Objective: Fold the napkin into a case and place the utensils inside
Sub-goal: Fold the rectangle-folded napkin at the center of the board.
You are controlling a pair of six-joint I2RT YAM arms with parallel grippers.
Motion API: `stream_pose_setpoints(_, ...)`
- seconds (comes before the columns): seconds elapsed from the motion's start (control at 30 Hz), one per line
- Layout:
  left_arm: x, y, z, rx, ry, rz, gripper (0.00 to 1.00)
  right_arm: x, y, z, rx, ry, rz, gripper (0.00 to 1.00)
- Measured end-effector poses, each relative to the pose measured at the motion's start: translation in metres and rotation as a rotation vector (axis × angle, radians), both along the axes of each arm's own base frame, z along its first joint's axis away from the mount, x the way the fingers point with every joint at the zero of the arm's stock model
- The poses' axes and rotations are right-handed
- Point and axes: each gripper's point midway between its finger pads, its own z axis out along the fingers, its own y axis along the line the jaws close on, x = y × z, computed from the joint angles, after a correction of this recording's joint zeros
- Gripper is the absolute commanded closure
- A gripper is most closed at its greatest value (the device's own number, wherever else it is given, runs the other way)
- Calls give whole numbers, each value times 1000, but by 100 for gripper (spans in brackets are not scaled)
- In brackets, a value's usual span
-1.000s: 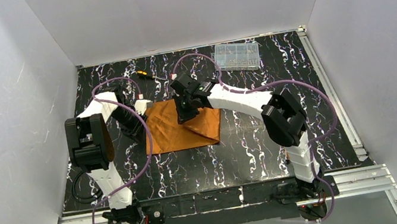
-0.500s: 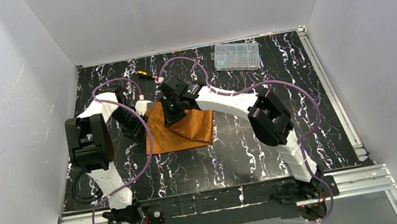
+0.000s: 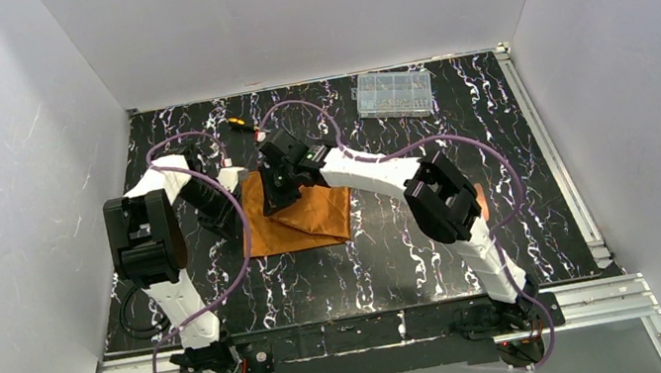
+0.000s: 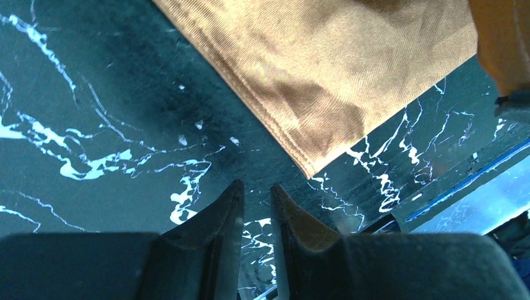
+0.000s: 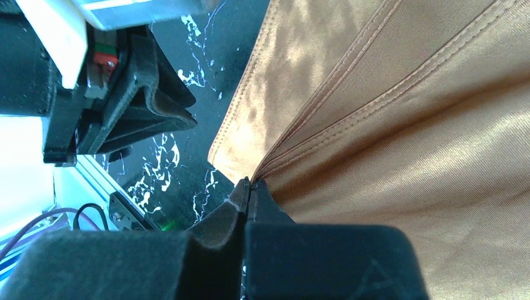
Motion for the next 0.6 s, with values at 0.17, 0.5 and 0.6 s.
stream_pose_setpoints(0.17,-1,5,2,-5,10,29,80,-9,11,-3,18,13,29,99)
stream_pose_setpoints(0.5,-3,2,3,-17,20,31,80,-16,36,11,117,-2,64,99)
stream_pose_setpoints(0.6,-3,2,3,-17,20,31,80,-18,41,15,143,-2,81,99)
